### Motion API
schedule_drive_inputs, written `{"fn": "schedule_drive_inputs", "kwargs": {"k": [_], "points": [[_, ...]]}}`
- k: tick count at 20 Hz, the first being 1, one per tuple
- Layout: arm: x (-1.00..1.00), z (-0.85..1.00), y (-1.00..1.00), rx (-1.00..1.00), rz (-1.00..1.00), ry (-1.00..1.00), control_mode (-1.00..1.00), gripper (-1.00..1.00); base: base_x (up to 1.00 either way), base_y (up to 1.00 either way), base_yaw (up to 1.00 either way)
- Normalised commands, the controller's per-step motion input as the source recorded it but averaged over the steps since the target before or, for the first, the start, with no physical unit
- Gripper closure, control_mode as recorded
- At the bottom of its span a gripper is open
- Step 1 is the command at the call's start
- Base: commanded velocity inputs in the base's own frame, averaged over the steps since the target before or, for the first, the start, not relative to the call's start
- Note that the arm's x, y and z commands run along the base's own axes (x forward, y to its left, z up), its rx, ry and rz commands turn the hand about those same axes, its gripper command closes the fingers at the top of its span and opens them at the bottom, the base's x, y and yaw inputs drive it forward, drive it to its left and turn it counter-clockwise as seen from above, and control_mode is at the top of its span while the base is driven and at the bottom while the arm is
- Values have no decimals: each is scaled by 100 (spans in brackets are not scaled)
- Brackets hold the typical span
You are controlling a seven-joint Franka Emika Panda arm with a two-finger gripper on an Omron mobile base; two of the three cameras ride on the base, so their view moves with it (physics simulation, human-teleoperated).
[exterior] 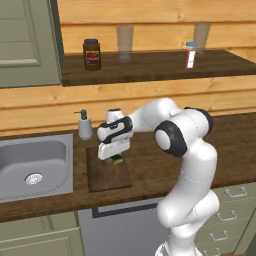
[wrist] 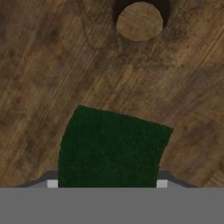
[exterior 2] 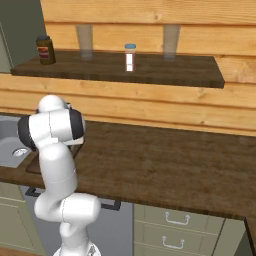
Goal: Pick up the sponge from the counter and clean the cutting board by briefly scrubbing or pressing down on the cutting board. Once finished, release the sponge.
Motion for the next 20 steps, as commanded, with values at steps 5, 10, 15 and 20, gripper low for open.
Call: {"fn": "schedule_drive_inputs", "kwargs": {"k": [5,10,15,20], "points": [[-49,-25,34,0,2,2,-100,100,0,0,0],[-47,-13,54,0,1,0,-100,100,0,0,0],[-61,-38,47,0,1,4,-100,100,0,0,0],[-57,-10,37,0,0,1,-100,100,0,0,0]]}}
